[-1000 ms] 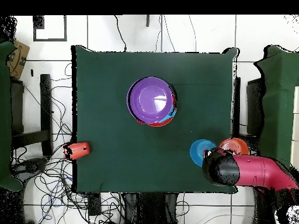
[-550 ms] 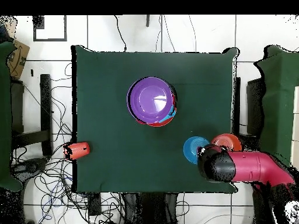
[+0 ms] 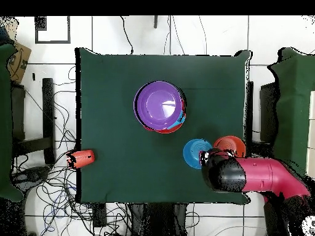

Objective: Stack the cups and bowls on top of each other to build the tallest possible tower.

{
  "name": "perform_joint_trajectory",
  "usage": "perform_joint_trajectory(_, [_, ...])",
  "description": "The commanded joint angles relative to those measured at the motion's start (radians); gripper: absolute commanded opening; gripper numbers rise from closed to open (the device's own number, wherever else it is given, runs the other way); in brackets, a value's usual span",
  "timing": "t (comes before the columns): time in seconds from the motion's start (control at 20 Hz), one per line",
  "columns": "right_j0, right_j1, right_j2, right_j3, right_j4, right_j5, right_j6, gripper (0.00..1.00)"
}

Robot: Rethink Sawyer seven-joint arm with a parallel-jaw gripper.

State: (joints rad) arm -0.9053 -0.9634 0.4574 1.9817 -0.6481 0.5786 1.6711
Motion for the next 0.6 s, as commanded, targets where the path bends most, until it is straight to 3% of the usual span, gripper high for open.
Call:
perform_joint_trajectory(0.05, [0.022, -0.019, 0.105, 0.055, -0.006, 0.143, -0.236, 0.0])
perform_joint_trajectory(0.6, [0.013, 0.017, 0.107, 0.04, -0.055, 0.141, -0.213, 0.0])
